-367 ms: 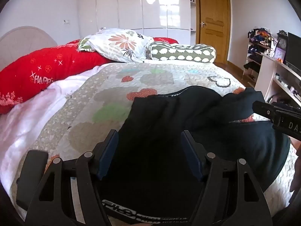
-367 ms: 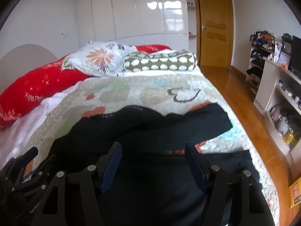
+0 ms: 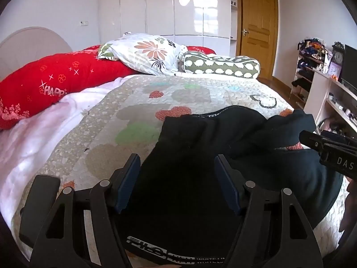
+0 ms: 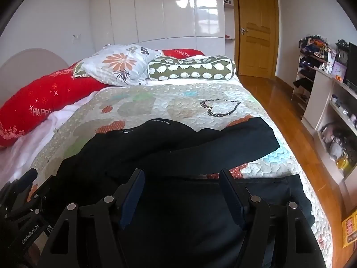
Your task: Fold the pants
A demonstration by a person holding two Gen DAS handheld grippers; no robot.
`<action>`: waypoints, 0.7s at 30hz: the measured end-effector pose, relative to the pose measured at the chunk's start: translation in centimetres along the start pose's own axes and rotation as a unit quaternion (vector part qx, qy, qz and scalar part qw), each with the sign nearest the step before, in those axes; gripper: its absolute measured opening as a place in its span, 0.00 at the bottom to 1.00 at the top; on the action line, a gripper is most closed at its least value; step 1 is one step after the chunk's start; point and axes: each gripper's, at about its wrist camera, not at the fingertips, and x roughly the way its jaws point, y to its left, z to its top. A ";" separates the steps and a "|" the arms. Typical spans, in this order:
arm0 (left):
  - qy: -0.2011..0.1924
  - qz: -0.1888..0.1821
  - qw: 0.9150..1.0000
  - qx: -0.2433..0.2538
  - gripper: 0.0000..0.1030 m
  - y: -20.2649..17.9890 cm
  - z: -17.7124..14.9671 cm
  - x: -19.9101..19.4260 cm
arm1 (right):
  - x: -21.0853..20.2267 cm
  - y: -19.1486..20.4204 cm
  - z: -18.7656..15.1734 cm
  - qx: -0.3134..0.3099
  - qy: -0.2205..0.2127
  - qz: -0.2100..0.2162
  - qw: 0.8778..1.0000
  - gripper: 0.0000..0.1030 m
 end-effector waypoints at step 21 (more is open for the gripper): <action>0.001 0.011 1.000 0.019 0.67 -1.4 -1.0 0.8 | -4.9 0.0 -3.6 0.000 0.007 0.007 1.000 0.65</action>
